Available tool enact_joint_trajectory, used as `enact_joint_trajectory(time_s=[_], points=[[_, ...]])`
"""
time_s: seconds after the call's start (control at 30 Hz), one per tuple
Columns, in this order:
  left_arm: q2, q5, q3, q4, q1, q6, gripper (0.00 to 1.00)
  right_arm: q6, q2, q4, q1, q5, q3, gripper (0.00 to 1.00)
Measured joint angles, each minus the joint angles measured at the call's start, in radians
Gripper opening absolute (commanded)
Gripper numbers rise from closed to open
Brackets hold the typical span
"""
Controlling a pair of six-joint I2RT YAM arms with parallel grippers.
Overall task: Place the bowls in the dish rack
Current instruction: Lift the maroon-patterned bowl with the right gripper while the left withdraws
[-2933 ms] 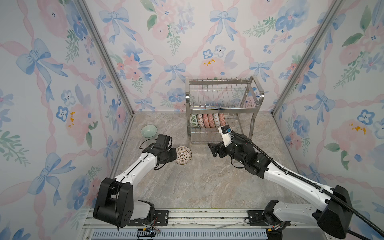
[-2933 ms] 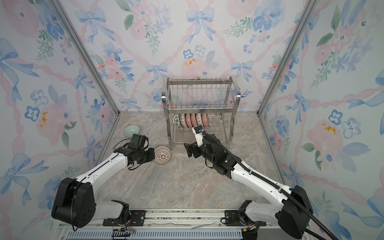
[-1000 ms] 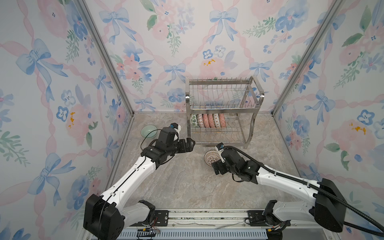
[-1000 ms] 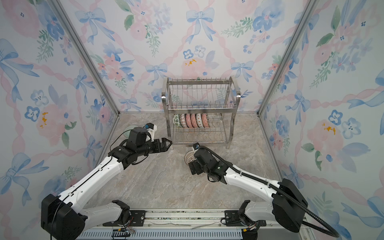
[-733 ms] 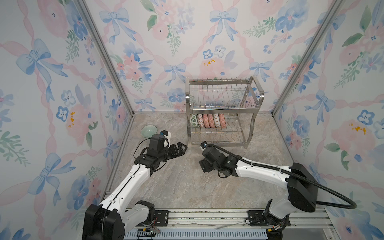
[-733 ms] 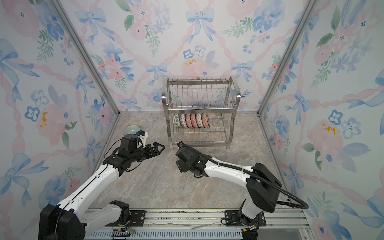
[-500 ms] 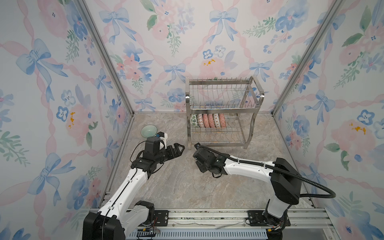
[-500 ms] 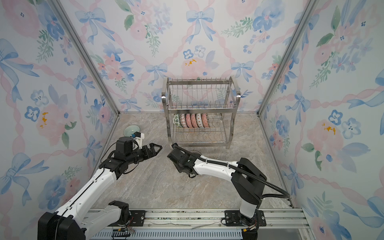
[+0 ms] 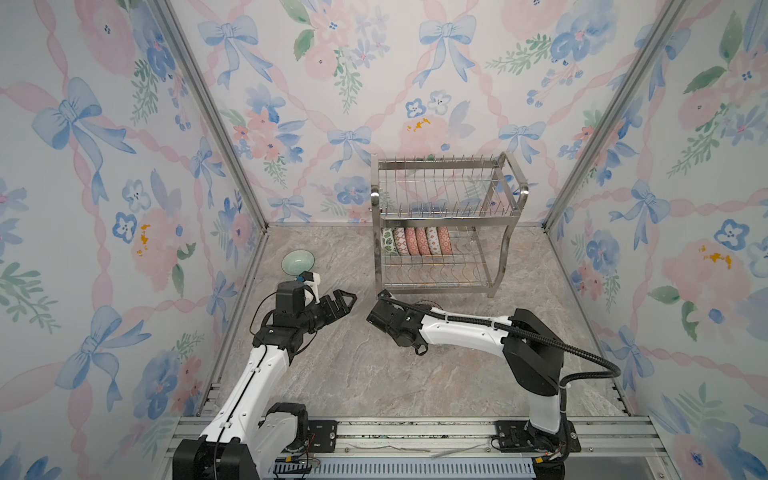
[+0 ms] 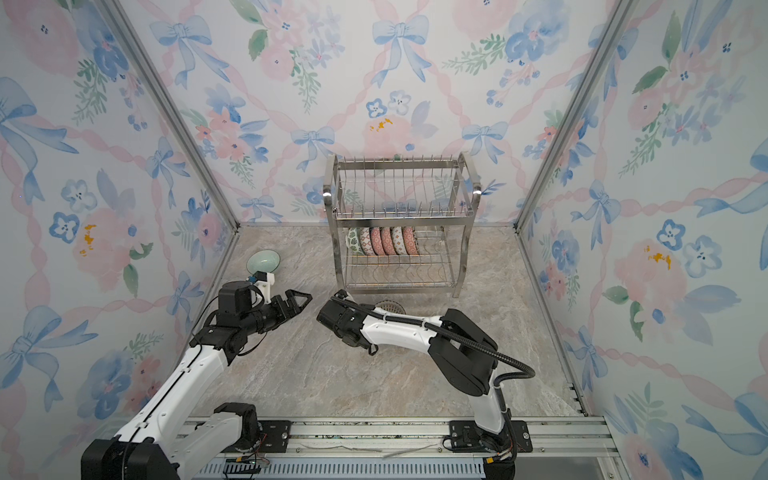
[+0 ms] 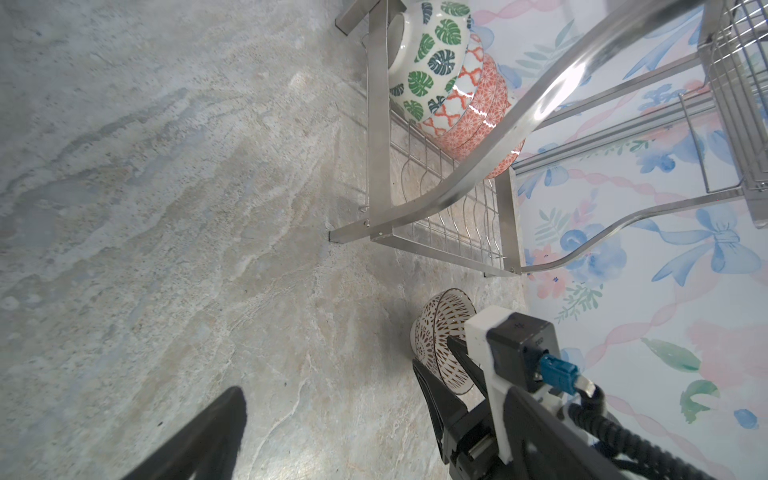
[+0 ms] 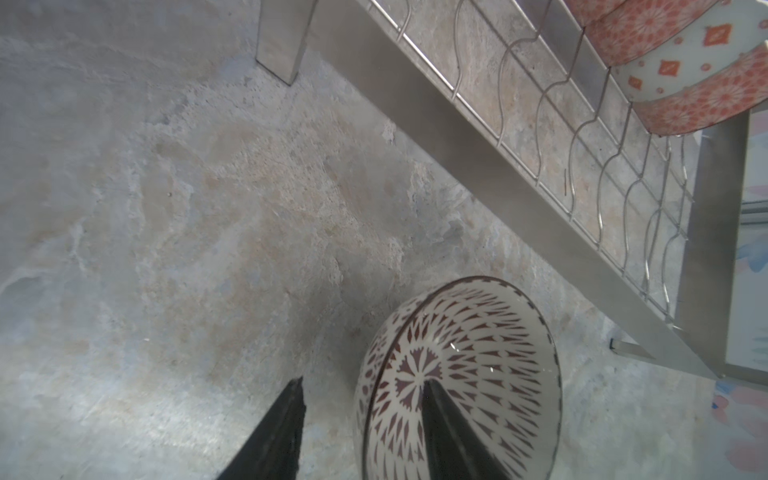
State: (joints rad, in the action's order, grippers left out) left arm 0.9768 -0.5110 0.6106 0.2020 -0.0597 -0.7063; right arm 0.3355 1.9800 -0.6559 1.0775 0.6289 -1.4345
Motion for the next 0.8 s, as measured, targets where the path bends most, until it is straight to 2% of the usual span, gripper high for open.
enact_joint_trajectory(time_s=[0.23, 0.4, 0.53, 0.63, 0.8], points=[[-0.001, -0.024, -0.017, -0.007, 0.016, -0.006, 0.98, 0.02, 0.057, -0.066, 0.0, 0.046, -0.024, 0.34], [-0.001, -0.029, -0.018, -0.008, 0.021, -0.006, 0.98, 0.015, 0.08, -0.081, 0.004, 0.063, -0.034, 0.1], [-0.001, -0.03, -0.018, -0.015, 0.021, -0.006, 0.98, -0.001, 0.063, -0.045, 0.01, 0.048, -0.007, 0.0], [-0.001, -0.03, -0.018, -0.015, 0.021, -0.006, 0.98, -0.03, -0.024, 0.021, 0.01, 0.011, 0.085, 0.0], [-0.001, -0.03, -0.018, -0.015, 0.021, -0.006, 0.98, -0.068, -0.327, 0.19, -0.044, -0.142, 0.272, 0.0]])
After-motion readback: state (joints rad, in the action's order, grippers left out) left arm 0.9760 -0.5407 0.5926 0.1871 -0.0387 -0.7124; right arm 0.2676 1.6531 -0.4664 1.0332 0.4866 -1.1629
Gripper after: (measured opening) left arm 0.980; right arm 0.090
